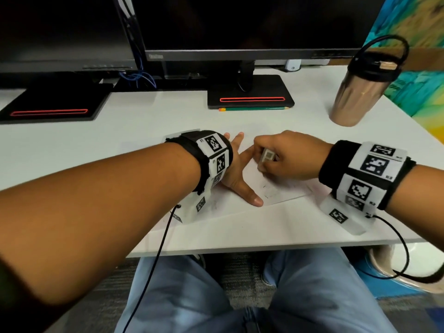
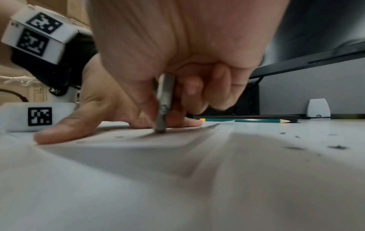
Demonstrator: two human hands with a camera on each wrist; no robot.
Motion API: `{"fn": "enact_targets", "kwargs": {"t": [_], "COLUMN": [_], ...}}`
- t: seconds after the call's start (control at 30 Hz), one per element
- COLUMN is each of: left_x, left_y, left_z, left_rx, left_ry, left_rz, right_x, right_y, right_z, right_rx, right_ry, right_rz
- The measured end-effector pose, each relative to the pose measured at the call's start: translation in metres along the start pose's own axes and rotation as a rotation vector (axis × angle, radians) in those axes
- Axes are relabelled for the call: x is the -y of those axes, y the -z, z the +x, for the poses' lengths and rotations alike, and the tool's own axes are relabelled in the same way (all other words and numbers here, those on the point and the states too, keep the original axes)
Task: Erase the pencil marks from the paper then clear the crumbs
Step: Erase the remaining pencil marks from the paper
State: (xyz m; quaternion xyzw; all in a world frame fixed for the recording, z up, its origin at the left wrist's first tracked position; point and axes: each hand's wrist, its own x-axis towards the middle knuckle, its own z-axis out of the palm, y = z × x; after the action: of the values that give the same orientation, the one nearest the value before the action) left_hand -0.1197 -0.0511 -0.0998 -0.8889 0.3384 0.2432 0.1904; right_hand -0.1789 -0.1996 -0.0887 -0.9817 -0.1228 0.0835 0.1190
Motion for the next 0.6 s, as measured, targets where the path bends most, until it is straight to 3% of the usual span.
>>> {"fn": "enact_targets", "kwargs": {"t": [0.17,0.3,0.47,0.6], "left_x": [0.0014,0.0011,0.0012,0.0005], "left_y": [-0.0012,-0.0006,-0.0011,-0.0008], "left_z": [-0.0005,-0.0006,-0.001,-0.0001], "left_rx": [-0.002,-0.01,-0.008,-0.012], "left_ry": [-0.002,0.002,0.0,0.003], "left_rz": [-0.023,-0.005,-0.016,-0.005], "right_x": [0.006,0.0013,0.0052,0.0029], "right_y": [-0.0051,-0.0021,-0.0052,-0.0029], "right_z": [-0.0086,-0.0057,-0.0104,-0.0093], "right_rx": [0.13,0.011,0.108,-0.002], "right_ry": [0.071,0.027,0.075,0.046], "right_rz": [0.2,0.043,0.171,-0.037]}}
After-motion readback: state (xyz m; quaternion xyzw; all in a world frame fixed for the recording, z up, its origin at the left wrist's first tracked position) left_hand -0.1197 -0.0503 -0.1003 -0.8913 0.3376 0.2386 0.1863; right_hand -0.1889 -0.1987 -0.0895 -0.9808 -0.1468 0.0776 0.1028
